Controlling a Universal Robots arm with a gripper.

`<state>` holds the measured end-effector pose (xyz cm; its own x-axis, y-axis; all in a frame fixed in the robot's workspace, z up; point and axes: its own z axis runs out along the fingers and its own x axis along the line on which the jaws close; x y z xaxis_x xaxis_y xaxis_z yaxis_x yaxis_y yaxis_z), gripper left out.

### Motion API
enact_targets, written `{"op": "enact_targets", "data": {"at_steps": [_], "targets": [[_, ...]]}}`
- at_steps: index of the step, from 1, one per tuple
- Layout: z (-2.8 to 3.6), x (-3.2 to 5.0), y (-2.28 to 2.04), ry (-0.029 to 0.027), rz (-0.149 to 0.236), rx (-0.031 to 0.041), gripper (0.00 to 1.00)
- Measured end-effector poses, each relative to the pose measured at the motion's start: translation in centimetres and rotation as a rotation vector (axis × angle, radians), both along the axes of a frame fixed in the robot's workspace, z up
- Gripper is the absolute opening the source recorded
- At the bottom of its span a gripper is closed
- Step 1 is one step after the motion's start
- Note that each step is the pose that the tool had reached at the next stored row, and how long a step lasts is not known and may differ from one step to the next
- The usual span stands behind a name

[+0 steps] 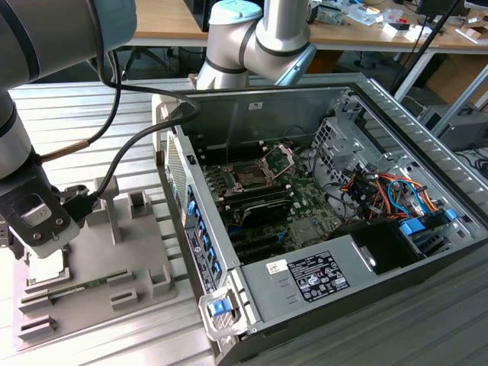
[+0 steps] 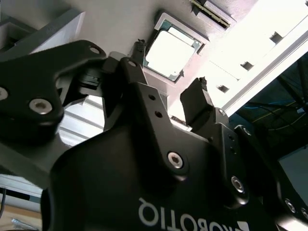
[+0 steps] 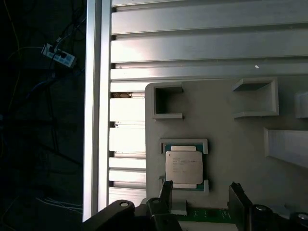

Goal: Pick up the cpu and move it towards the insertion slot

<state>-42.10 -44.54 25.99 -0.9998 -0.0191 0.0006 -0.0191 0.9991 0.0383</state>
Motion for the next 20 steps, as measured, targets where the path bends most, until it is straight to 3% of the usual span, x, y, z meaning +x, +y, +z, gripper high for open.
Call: {"op": "enact_targets", "data": {"at_steps": [3,15,20], "targets": [[-0.01,0.0,0.0,0.0,0.0,0.0,0.72],[-0.25,0.0,0.0,0.0,0.001,0.0,0.72],[-0.3,0.0,0.0,-0.0001,0.038,0.0,0.72]]}}
